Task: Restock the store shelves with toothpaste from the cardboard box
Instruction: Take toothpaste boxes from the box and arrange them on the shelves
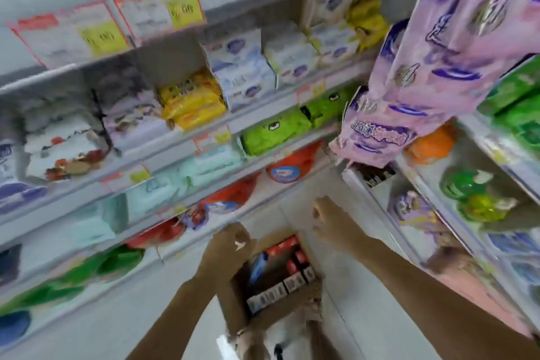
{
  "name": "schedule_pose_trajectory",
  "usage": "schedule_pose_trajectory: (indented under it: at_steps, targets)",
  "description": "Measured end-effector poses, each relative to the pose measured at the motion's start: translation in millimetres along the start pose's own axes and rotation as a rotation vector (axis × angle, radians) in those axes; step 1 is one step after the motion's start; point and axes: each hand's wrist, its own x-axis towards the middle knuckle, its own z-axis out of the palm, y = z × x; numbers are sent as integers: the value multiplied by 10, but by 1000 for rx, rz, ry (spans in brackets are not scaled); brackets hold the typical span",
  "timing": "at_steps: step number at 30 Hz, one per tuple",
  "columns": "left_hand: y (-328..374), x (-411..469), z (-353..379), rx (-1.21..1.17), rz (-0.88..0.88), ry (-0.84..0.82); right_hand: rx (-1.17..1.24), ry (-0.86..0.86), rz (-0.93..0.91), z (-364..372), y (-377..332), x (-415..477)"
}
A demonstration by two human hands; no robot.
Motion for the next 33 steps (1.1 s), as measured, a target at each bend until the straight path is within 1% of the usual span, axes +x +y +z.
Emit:
schedule_pose_trajectory:
  at_steps: [2, 4, 6, 9, 12, 14, 17, 18, 21, 23, 29, 32, 33]
  targets:
    - [-398, 8, 228, 16, -114, -70, 6, -26, 88, 461, 172, 95]
    - [-817, 31, 504, 42, -205, -131, 0, -37, 119, 906, 353, 219]
    - [-1232, 102, 791, 94, -243, -184, 19, -56, 167, 1342, 539, 368]
    - [-1747, 222, 1175, 84, -295, -211, 53, -81, 281, 1970, 850, 639]
    - [-2207, 368, 1493, 48, -346, -193, 87, -82, 307, 2505, 1134, 902]
    - [-2516, 478, 1689, 102, -362, -196, 68, -64, 303, 2822, 1339, 1056]
    - [-2921, 583, 1912, 203, -362, -160, -123, -129, 317, 3279, 1626, 1315]
    - [-3034, 592, 1977, 223, -364, -136, -150, -129, 302, 3400, 1684, 1408]
    - [-3327, 590, 2135, 216, -342, -74, -165, -90, 295, 3708, 1839, 1686]
    - [-3441, 604, 2213, 192, -317, -60, -188, -99, 317, 3906, 1935, 1783]
    - [-3535, 706, 2305, 108, -325, 33, -300, -57, 434, 4260, 2051, 1877]
    - [-3580, 735, 2321, 75, -327, 60, -290, -14, 462, 4336, 2091, 1942]
    - [-3597, 741, 2329, 75, -326, 63, -276, -29, 479, 4367, 2101, 1963]
